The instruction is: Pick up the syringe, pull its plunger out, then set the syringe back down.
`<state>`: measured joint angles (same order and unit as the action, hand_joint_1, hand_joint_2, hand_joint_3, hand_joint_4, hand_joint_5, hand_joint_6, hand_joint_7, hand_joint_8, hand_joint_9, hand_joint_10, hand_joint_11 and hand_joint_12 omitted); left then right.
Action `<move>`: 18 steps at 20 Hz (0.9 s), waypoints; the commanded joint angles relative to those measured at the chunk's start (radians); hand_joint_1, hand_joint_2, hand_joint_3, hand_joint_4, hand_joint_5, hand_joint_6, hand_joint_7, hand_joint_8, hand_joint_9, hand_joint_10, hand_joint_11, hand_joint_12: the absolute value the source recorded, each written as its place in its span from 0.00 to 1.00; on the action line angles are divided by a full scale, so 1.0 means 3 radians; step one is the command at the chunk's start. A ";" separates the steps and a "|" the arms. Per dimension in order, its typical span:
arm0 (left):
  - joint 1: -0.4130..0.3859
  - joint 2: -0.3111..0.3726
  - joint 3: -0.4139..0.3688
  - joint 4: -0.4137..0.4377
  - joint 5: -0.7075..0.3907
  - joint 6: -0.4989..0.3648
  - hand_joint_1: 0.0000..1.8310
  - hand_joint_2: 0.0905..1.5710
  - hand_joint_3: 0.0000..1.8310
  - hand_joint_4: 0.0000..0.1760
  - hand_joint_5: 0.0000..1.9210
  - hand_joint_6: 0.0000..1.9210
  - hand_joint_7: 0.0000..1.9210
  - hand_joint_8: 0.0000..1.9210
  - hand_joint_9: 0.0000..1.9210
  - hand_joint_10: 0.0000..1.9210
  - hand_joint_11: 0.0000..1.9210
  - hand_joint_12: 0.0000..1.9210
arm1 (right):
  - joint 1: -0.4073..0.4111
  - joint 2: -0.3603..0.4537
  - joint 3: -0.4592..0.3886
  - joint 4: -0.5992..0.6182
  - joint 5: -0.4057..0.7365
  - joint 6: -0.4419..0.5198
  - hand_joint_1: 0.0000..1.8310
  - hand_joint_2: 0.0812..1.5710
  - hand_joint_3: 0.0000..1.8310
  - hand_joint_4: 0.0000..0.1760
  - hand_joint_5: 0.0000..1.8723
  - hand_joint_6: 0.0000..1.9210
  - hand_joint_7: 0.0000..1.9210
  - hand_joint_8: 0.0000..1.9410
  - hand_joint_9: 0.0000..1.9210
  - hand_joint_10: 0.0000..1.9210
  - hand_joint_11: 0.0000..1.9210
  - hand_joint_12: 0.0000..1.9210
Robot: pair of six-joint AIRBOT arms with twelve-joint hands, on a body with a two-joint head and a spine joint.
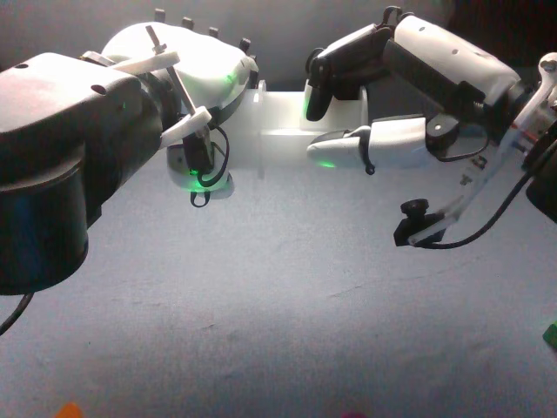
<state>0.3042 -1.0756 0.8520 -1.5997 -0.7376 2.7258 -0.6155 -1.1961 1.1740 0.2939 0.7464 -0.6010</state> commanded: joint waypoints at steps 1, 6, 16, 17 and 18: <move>-0.0033 0.0030 0.0006 0.0249 -0.0157 0.0119 0.73 0.78 0.00 0.00 0.34 0.72 0.38 0.71 0.34 0.83 0.23 0.80 | 0.0058 0.0108 0.0087 0.0177 0.0405 -0.0143 0.76 0.67 0.00 0.00 0.48 0.49 0.55 0.40 0.58 0.53 0.54 0.54; -0.0030 0.0040 0.0013 0.0249 -0.0157 0.0119 0.73 0.78 0.00 0.00 0.36 0.72 0.38 0.71 0.34 0.83 0.23 0.80 | 0.0086 0.0221 0.0086 0.0168 0.0389 -0.0100 0.76 0.67 0.00 0.00 0.48 0.49 0.55 0.40 0.58 0.54 0.54 0.54; -0.0032 0.0053 0.0012 0.0248 -0.0159 0.0119 0.73 0.78 0.00 0.00 0.35 0.70 0.39 0.70 0.35 0.82 0.24 0.78 | 0.0088 0.0405 0.0086 0.0168 0.0375 0.0018 0.76 0.68 0.00 0.00 0.47 0.50 0.54 0.42 0.57 0.56 0.53 0.56; -0.0034 0.0054 0.0012 0.0248 -0.0159 0.0119 0.73 0.78 0.00 0.00 0.35 0.70 0.39 0.70 0.35 0.82 0.24 0.78 | 0.0088 0.0419 0.0086 0.0168 0.0375 0.0026 0.76 0.68 0.00 0.00 0.47 0.50 0.54 0.42 0.57 0.56 0.53 0.56; -0.0036 0.0054 0.0012 0.0248 -0.0159 0.0119 0.73 0.78 0.00 0.00 0.36 0.70 0.39 0.70 0.35 0.82 0.24 0.78 | 0.0089 0.0436 0.0087 0.0168 0.0372 0.0033 0.76 0.68 0.00 0.00 0.47 0.51 0.54 0.42 0.57 0.56 0.53 0.57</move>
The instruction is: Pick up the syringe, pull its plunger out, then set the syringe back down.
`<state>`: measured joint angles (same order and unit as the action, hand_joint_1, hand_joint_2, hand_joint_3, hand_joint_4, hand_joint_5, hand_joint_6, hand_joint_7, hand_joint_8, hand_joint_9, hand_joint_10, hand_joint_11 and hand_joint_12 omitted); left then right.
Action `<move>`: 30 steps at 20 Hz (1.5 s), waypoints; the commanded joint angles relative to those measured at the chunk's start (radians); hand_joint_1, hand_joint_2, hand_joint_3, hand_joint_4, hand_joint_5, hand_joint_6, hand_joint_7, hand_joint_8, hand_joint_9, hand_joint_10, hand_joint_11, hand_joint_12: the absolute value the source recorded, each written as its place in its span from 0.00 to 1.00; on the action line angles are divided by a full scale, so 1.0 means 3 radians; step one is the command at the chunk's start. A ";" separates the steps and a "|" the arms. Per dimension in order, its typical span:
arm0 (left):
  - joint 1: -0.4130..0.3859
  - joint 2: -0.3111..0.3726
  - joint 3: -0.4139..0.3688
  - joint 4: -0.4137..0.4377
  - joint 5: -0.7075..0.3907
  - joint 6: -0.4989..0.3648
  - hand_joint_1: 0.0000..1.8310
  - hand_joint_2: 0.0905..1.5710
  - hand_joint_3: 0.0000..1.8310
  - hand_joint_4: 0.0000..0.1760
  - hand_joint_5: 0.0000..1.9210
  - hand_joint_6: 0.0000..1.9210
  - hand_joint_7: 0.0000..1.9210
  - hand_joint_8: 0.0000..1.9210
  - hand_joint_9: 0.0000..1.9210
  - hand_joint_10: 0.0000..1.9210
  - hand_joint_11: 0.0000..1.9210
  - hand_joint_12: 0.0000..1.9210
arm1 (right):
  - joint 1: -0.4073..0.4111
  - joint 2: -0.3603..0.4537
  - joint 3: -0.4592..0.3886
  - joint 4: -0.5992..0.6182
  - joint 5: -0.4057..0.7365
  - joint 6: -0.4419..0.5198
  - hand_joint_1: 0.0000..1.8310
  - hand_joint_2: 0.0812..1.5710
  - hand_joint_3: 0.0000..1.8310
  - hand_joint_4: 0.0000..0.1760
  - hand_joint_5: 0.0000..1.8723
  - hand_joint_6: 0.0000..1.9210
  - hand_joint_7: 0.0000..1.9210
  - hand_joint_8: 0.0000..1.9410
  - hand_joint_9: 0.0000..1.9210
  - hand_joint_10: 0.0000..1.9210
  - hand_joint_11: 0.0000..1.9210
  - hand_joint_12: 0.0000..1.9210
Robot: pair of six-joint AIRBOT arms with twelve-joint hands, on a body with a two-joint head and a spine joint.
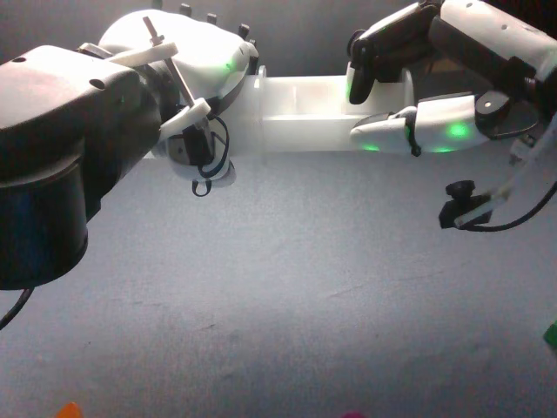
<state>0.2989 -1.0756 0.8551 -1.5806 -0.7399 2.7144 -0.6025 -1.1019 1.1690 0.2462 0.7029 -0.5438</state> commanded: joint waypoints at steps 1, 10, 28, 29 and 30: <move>-0.0019 0.0054 0.0001 0.0185 -0.0152 0.0157 0.73 0.77 0.00 0.00 0.38 0.69 0.39 0.70 0.35 0.81 0.24 0.78 | 0.0045 0.0140 0.0103 0.0327 0.0514 -0.0152 0.76 0.68 0.00 0.00 0.47 0.50 0.54 0.41 0.57 0.56 0.53 0.57; -0.0016 0.0054 -0.0005 0.0185 -0.0148 0.0157 0.73 0.77 0.00 0.00 0.37 0.71 0.39 0.69 0.35 0.81 0.25 0.79 | 0.0071 0.0267 0.0103 0.0325 0.0463 -0.0128 0.76 0.68 0.00 0.00 0.48 0.49 0.53 0.43 0.57 0.56 0.53 0.55; -0.0001 0.0059 -0.0034 0.0185 -0.0149 0.0158 0.73 0.78 0.00 0.00 0.35 0.71 0.39 0.70 0.35 0.82 0.25 0.78 | 0.0019 0.0242 0.0082 0.0318 0.0547 -0.0189 0.76 0.68 0.00 0.00 0.48 0.50 0.54 0.42 0.56 0.56 0.53 0.56; 0.0003 0.0060 -0.0039 0.0185 -0.0149 0.0159 0.73 0.78 0.00 0.00 0.35 0.72 0.39 0.70 0.35 0.82 0.25 0.79 | 0.0009 0.0238 0.0078 0.0318 0.0558 -0.0194 0.76 0.68 0.00 0.00 0.48 0.50 0.53 0.42 0.56 0.56 0.53 0.56; 0.0007 0.0060 -0.0042 0.0185 -0.0149 0.0159 0.73 0.78 0.00 0.00 0.35 0.71 0.39 0.70 0.35 0.82 0.25 0.79 | 0.0004 0.0237 0.0074 0.0318 0.0560 -0.0194 0.76 0.68 0.00 0.00 0.48 0.50 0.53 0.43 0.57 0.55 0.53 0.56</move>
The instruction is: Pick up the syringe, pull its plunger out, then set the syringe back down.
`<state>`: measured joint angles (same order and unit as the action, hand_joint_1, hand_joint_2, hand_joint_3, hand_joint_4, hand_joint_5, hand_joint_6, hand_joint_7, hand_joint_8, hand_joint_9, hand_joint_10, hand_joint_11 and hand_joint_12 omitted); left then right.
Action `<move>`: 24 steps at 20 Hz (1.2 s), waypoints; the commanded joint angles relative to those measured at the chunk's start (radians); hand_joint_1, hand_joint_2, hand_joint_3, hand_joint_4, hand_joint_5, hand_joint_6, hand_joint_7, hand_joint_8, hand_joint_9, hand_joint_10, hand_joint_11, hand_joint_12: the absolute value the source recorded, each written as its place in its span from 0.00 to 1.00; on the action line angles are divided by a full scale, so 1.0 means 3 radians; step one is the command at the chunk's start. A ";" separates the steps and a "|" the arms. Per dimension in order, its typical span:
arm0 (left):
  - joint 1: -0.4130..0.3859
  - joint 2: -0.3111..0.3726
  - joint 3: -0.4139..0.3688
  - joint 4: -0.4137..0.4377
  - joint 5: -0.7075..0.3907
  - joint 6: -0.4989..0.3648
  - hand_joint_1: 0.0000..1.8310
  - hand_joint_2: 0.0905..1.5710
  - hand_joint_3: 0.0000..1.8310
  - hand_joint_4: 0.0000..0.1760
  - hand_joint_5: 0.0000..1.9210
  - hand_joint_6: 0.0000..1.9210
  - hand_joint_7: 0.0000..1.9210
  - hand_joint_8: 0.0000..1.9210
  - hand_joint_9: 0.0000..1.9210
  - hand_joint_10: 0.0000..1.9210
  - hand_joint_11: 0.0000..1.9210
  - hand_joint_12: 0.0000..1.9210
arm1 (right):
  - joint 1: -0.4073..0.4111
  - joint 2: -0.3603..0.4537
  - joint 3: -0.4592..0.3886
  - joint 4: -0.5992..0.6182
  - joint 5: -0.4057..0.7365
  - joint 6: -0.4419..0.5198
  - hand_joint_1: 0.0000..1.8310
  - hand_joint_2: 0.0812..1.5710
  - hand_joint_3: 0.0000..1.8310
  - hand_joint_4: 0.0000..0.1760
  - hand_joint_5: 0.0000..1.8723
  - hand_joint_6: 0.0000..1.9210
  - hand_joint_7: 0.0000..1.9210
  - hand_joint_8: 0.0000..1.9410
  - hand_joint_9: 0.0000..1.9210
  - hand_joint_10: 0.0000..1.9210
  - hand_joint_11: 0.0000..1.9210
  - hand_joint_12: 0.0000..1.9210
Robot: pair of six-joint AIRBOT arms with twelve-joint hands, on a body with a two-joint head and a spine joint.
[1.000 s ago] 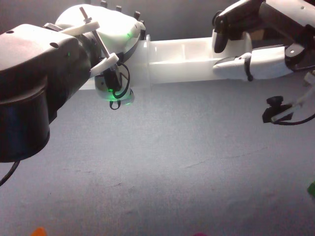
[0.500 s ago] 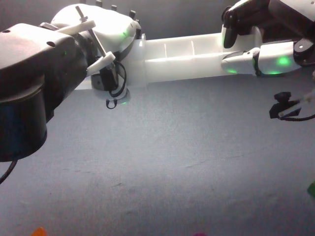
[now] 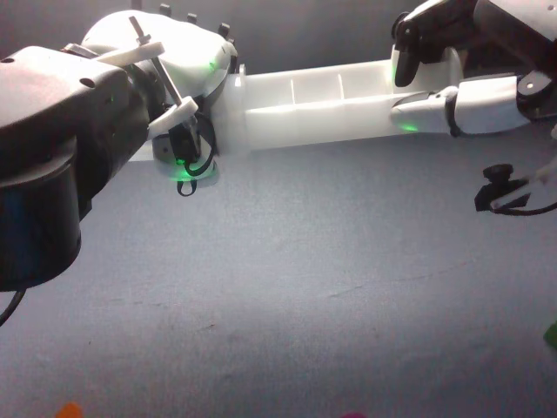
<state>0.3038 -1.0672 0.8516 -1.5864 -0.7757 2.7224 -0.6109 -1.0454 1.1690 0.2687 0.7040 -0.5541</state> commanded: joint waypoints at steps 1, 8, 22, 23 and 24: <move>-0.0007 0.0033 -0.0035 0.0204 -0.0029 0.0132 0.73 0.78 0.00 0.00 0.35 0.71 0.39 0.71 0.35 0.82 0.25 0.79 | 0.0029 0.0048 0.0070 0.0243 0.0556 -0.0159 0.76 0.68 0.00 0.00 0.48 0.51 0.53 0.42 0.57 0.55 0.53 0.56; 0.0001 0.0037 -0.0042 0.0204 -0.0031 0.0132 0.73 0.78 0.00 0.00 0.35 0.71 0.39 0.70 0.35 0.82 0.24 0.79 | -0.0006 -0.0008 0.0063 0.0242 0.0584 -0.0199 0.61 0.70 0.00 0.00 0.35 0.13 0.41 0.13 0.41 0.17 0.32 0.53; 0.0040 0.0044 -0.0085 0.0204 -0.0033 0.0124 0.73 0.78 0.00 0.00 0.35 0.73 0.37 0.71 0.35 0.82 0.24 0.79 | 0.0086 0.0221 -0.0365 0.0241 0.0218 -0.0215 0.19 0.54 0.00 0.00 0.00 0.00 0.00 0.00 0.00 0.00 0.00 0.18; 0.0043 0.0044 -0.0088 0.0204 -0.0033 0.0124 0.73 0.79 0.00 0.00 0.34 0.74 0.37 0.71 0.34 0.82 0.24 0.79 | 0.0132 0.0295 -0.0461 0.0241 0.0064 -0.0309 0.14 0.53 0.00 0.02 0.00 0.00 0.00 0.00 0.00 0.00 0.00 0.16; 0.0044 0.0044 -0.0090 0.0204 -0.0033 0.0124 0.73 0.78 0.00 0.00 0.35 0.73 0.37 0.71 0.34 0.82 0.24 0.79 | 0.0169 0.0373 -0.0554 0.0241 -0.0059 -0.0429 0.10 0.53 0.00 0.01 0.00 0.00 0.00 0.00 0.00 0.00 0.00 0.15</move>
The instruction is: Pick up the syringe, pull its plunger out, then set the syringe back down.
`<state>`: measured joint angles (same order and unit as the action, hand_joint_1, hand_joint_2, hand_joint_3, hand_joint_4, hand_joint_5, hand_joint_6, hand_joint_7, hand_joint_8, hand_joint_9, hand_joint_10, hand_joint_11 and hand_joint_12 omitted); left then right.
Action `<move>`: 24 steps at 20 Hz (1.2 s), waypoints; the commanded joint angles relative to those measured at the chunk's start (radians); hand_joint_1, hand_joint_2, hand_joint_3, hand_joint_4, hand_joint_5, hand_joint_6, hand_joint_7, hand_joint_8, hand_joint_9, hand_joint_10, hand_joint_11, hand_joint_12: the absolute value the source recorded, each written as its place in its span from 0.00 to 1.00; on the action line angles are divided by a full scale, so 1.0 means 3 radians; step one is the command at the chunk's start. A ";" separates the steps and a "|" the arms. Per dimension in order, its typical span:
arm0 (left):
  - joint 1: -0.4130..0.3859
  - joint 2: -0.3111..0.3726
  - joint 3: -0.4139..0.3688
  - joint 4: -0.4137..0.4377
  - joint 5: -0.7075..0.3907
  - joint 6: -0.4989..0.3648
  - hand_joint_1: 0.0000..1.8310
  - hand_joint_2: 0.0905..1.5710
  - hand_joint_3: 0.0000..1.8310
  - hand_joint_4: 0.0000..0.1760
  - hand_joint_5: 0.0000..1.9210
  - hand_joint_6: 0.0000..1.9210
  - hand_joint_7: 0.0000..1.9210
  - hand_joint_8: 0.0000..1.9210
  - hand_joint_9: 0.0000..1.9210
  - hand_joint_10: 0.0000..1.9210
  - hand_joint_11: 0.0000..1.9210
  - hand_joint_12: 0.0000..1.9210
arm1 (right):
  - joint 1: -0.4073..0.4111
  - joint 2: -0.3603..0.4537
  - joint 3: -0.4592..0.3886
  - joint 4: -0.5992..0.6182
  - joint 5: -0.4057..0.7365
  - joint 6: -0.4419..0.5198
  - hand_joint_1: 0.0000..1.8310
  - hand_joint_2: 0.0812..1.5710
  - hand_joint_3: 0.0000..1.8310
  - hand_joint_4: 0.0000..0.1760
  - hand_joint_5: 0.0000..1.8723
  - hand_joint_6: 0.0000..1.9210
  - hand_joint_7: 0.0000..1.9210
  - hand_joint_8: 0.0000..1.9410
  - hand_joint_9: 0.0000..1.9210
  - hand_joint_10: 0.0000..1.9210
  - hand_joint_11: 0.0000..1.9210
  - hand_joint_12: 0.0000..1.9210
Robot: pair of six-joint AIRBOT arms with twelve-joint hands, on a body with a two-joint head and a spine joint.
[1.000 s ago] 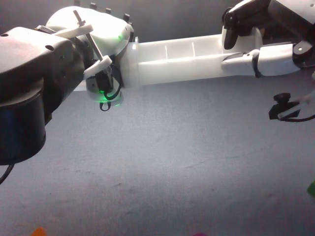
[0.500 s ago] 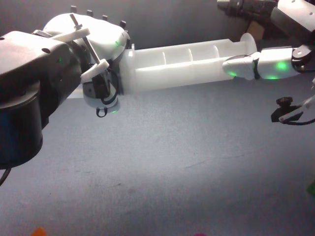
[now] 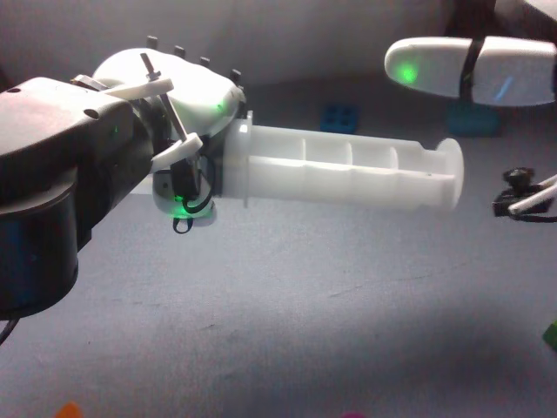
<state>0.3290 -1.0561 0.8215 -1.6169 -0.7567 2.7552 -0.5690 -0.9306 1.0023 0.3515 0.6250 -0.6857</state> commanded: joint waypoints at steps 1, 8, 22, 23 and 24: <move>-0.0040 0.0007 0.0009 0.0306 -0.0097 0.0014 0.73 0.78 0.00 0.00 0.36 0.72 0.37 0.71 0.34 0.82 0.24 0.79 | 0.0053 0.0040 -0.0056 -0.0035 0.0122 -0.0077 0.07 0.53 0.00 0.00 0.00 0.00 0.00 0.00 0.00 0.00 0.00 0.14; 0.0039 -0.0055 0.0039 0.0304 -0.0097 -0.0146 0.73 0.78 0.00 0.00 0.36 0.72 0.38 0.71 0.34 0.82 0.24 0.79 | 0.0245 0.0249 -0.0415 -0.0035 -0.0047 -0.0665 0.06 0.54 0.00 0.00 0.00 0.00 0.00 0.00 0.00 0.00 0.00 0.08; 0.0290 -0.0513 0.0477 -0.0061 -0.0115 0.0072 0.73 0.78 0.00 0.00 0.37 0.70 0.39 0.71 0.34 0.82 0.23 0.80 | 0.0750 0.0378 -0.0611 -0.0035 -0.0627 -0.1039 0.07 0.54 0.00 0.00 0.00 0.00 0.00 0.00 0.00 0.00 0.00 0.09; 0.0295 -0.0530 0.0509 -0.0064 -0.0117 0.0063 0.73 0.78 0.00 0.00 0.37 0.70 0.39 0.71 0.34 0.82 0.23 0.80 | 0.0797 0.0431 -0.0638 -0.0036 -0.0692 -0.0968 0.07 0.54 0.00 0.00 0.00 0.00 0.00 0.00 0.00 0.00 0.00 0.09; 0.0298 -0.0552 0.0550 -0.0104 -0.0117 0.0055 0.73 0.78 0.00 0.00 0.37 0.70 0.39 0.71 0.34 0.82 0.23 0.80 | 0.0853 0.0475 -0.0657 -0.0036 -0.0783 -0.0946 0.08 0.54 0.00 0.00 0.00 0.00 0.00 0.00 0.00 0.00 0.00 0.09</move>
<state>0.4271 -1.2201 0.9913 -1.7214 -0.7784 2.7716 -0.3237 -0.7856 0.8059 0.3439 0.2829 -0.9802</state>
